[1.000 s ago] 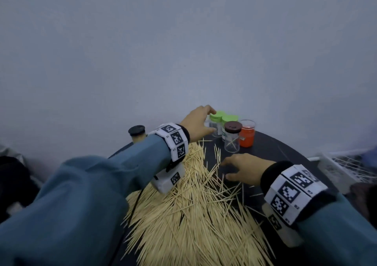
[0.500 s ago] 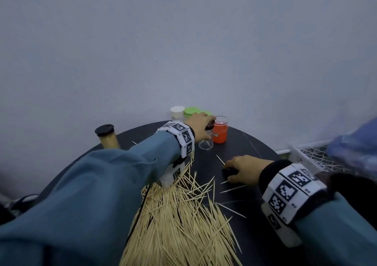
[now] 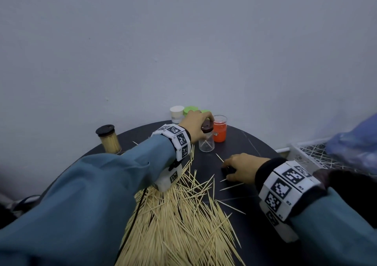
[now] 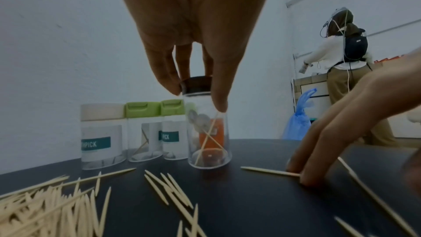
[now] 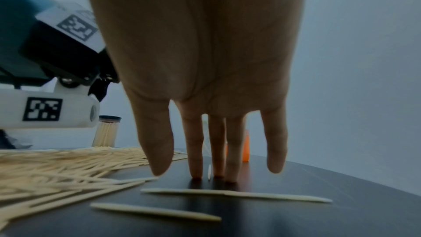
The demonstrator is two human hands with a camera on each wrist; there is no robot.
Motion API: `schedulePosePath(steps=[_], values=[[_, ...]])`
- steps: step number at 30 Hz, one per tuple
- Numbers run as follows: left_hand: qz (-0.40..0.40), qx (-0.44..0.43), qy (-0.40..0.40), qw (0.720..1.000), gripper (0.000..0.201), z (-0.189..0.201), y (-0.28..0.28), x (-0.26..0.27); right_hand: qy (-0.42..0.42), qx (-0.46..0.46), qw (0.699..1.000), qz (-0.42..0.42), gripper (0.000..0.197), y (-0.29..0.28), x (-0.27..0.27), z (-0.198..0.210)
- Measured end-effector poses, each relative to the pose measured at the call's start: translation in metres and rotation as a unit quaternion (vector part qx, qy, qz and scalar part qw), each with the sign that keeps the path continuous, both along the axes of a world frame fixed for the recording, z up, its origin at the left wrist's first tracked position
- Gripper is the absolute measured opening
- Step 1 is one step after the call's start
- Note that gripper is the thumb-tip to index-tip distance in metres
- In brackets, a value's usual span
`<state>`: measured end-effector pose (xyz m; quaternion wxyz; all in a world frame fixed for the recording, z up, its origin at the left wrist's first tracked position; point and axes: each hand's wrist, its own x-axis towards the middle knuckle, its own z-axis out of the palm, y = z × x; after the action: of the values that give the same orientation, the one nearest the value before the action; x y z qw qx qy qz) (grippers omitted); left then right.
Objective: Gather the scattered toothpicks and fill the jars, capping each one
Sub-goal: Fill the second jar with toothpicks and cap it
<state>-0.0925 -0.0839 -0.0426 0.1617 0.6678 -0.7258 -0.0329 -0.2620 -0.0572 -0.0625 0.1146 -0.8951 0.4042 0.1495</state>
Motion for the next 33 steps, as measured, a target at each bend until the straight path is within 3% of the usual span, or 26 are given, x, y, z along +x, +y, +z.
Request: schedulePosePath(steps=[9,14,18,22,24,26,33], values=[[0.002,-0.082,0.113,0.990,0.051,0.041,0.051,0.004,0.000,0.011,1.000,-0.011,0.040,0.002,0.005,0.008],[-0.006,-0.112,0.210,0.971,0.067,0.048,0.089,0.008,-0.134,-0.052,0.990,-0.006,0.036,-0.004,0.013,0.015],[0.006,-0.122,0.270,0.955,0.067,0.036,0.112,0.020,-0.324,-0.052,0.945,-0.014,0.028,0.002,0.026,0.023],[0.023,-0.117,0.288,0.950,0.057,0.020,0.131,0.032,-0.498,0.103,0.861,-0.031,0.037,0.027,0.044,0.034],[0.030,-0.110,0.295,0.949,0.057,0.014,0.138,0.036,-0.507,0.120,0.853,-0.011,0.038,0.036,0.052,0.036],[0.031,-0.116,0.291,0.949,0.056,0.010,0.142,0.039,-0.493,0.077,0.866,0.009,0.041,0.039,0.061,0.034],[0.025,-0.137,0.293,0.946,0.055,0.002,0.147,0.043,-0.513,0.038,0.858,-0.001,0.039,0.038,0.076,0.029]])
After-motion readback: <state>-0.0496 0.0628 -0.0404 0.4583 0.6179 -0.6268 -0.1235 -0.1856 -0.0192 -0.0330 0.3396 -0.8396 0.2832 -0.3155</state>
